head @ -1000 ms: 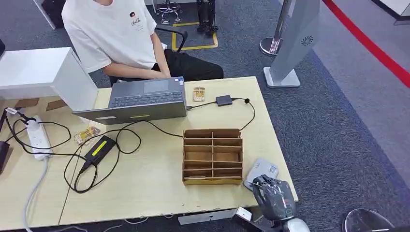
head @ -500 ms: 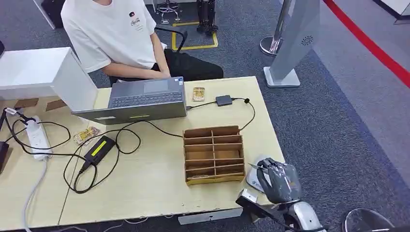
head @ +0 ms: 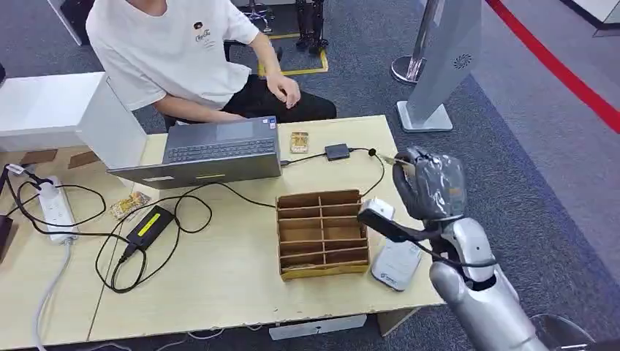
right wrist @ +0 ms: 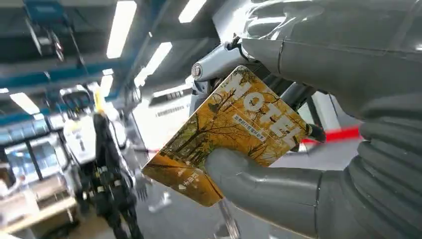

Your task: Pass the card to the sensor for recognition and then transmit it.

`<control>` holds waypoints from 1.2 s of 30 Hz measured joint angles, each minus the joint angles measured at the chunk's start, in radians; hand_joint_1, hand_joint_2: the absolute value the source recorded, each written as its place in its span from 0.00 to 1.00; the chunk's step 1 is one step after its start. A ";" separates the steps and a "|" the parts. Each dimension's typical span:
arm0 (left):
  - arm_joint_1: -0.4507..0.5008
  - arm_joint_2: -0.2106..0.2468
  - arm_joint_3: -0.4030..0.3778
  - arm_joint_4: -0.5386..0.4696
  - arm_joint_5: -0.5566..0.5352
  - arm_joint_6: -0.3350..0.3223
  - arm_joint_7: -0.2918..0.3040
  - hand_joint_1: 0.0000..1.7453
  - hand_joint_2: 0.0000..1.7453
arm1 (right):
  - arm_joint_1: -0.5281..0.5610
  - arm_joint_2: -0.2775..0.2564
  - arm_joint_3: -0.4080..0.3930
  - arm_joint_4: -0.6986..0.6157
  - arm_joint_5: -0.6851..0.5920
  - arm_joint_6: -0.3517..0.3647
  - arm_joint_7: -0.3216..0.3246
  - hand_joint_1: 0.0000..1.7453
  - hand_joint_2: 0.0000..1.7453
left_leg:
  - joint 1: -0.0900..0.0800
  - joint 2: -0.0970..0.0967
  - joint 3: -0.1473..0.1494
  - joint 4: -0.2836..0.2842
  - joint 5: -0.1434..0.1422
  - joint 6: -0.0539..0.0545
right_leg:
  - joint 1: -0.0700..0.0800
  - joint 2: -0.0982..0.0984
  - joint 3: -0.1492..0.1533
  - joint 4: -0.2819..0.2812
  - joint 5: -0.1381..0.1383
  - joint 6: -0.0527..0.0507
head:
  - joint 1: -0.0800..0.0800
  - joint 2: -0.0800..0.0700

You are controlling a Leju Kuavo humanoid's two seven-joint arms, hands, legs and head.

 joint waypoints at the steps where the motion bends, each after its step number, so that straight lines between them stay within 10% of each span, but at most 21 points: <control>1: -0.002 0.000 -0.006 0.000 -0.007 -0.003 0.002 0.00 1.00 | -0.049 0.014 0.014 0.031 0.014 0.004 0.016 1.00 1.00 | 0.000 0.000 0.000 0.000 0.000 0.000 | 0.000 0.000 0.000 0.000 0.001 -0.001 | 0.000 0.000; 18: -0.013 0.002 -0.075 0.000 -0.041 -0.011 0.017 0.00 1.00 | -0.441 0.219 0.166 0.483 0.184 -0.044 0.113 1.00 1.00 | 0.001 -0.002 -0.002 0.000 0.002 -0.001 | 0.001 -0.003 -0.002 0.001 0.002 -0.002 | 0.000 0.000; 19: -0.013 0.003 -0.075 0.000 -0.041 -0.012 0.018 0.00 1.00 | -0.445 0.226 0.168 0.493 0.182 -0.047 0.111 0.00 1.00 | 0.001 -0.002 -0.002 0.000 0.002 -0.001 | 0.001 -0.003 -0.002 0.001 0.002 -0.002 | 0.000 0.000; 36: -0.009 0.004 -0.076 0.000 -0.009 -0.005 0.007 0.00 1.00 | -0.324 0.216 0.178 0.414 0.161 -0.098 0.041 0.00 1.00 | 0.001 -0.002 -0.003 0.000 0.002 -0.001 | 0.001 -0.002 -0.004 0.000 0.001 -0.002 | 0.000 0.000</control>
